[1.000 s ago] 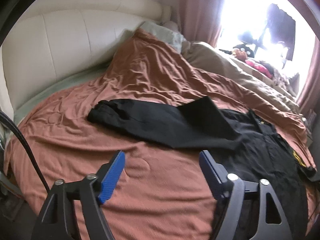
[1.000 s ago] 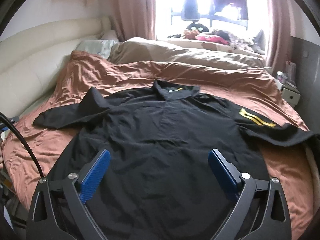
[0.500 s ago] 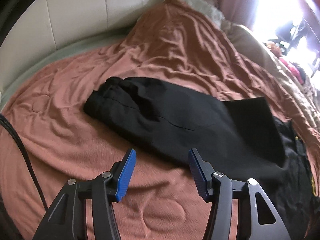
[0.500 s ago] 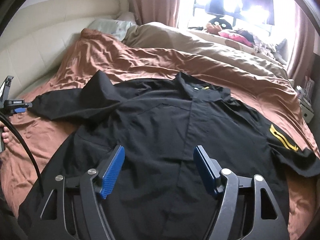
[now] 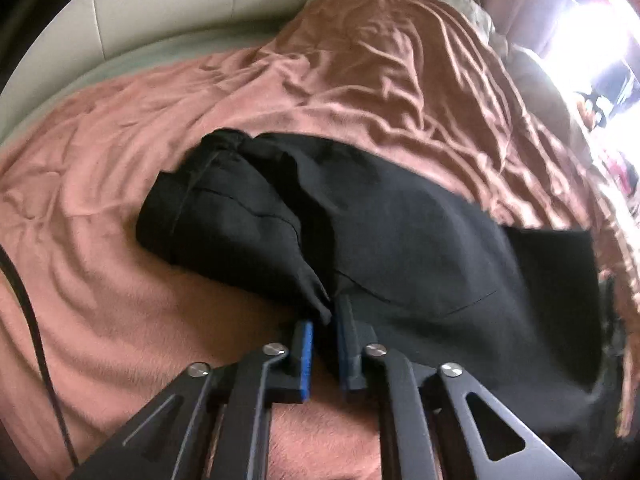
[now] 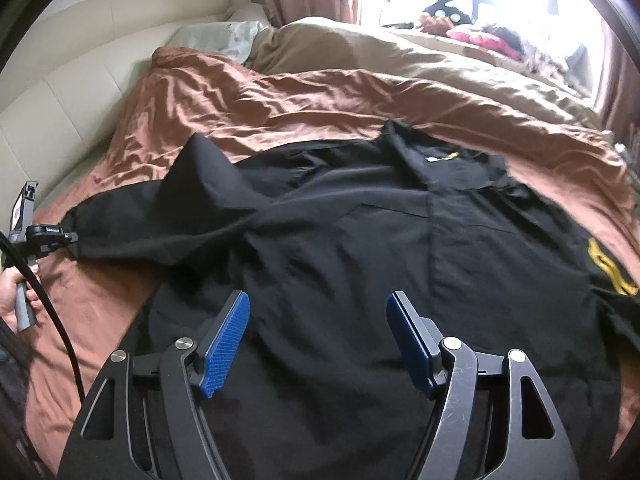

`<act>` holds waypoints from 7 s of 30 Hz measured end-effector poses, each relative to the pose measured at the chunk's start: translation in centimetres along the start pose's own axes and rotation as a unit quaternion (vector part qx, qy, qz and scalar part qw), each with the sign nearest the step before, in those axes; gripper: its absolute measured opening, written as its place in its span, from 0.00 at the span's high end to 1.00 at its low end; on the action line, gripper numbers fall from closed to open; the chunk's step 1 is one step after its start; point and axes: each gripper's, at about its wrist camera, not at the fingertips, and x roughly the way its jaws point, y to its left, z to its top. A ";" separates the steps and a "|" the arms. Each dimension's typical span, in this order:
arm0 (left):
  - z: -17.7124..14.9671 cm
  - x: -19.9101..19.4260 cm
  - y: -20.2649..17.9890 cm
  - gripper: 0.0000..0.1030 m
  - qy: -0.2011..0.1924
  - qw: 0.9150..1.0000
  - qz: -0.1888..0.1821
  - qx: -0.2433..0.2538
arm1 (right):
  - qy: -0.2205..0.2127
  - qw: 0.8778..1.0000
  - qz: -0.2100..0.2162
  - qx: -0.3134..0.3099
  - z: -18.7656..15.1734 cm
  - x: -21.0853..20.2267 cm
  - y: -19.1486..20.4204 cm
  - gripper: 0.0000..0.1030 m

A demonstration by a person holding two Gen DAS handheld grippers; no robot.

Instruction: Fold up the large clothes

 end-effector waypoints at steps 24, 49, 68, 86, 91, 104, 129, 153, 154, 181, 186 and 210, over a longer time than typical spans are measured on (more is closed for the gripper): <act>5.3 -20.7 -15.3 0.97 -0.204 0.954 -0.127 0.178 | 0.118 0.975 0.109 0.156 5.6 19.0 0.2 0.76; -6.0 -29.8 -39.8 0.97 -0.201 0.873 -0.271 0.351 | 0.024 0.979 0.105 0.175 1.8 0.5 -14.4 0.22; -19.4 -16.2 -49.8 0.26 0.074 0.853 -0.280 0.434 | 0.013 0.974 0.038 0.224 -4.2 -8.6 -23.5 0.22; -11.9 -12.4 -32.5 0.19 0.032 0.911 -0.160 0.379 | 0.076 0.992 -0.013 0.103 1.0 1.2 -13.4 0.22; -11.9 -10.1 -28.8 0.26 0.047 0.916 -0.131 0.375 | 0.109 0.989 -0.066 0.077 1.8 5.6 -11.6 0.23; -14.5 -2.4 -26.8 0.75 0.104 0.920 -0.062 0.372 | 0.112 0.977 -0.152 0.099 1.9 3.9 -17.6 0.41; -14.2 -0.9 -26.9 0.75 0.093 0.920 -0.027 0.380 | 0.106 0.950 -0.034 0.292 -3.3 4.9 -28.2 0.92; -15.2 -8.0 -32.4 0.31 0.046 0.928 -0.093 0.359 | 0.012 0.956 -0.112 0.271 -7.0 -8.8 -32.6 0.20; -15.6 -8.3 -33.3 0.29 0.042 0.926 -0.097 0.362 | 0.007 0.953 -0.117 0.281 -7.8 -9.7 -33.5 0.20; -29.6 -6.8 -52.0 0.29 0.072 0.877 -0.164 0.445 | -0.008 0.899 -0.202 0.389 -13.2 -10.9 -45.4 0.78; -31.7 -6.2 -55.6 0.29 0.073 0.869 -0.181 0.455 | -0.033 0.910 -0.198 0.363 -12.2 -11.3 -44.9 0.98; -31.9 -9.3 -56.8 0.31 0.064 0.844 -0.204 0.491 | -0.160 0.964 -0.082 0.194 -1.3 -20.1 -28.7 1.00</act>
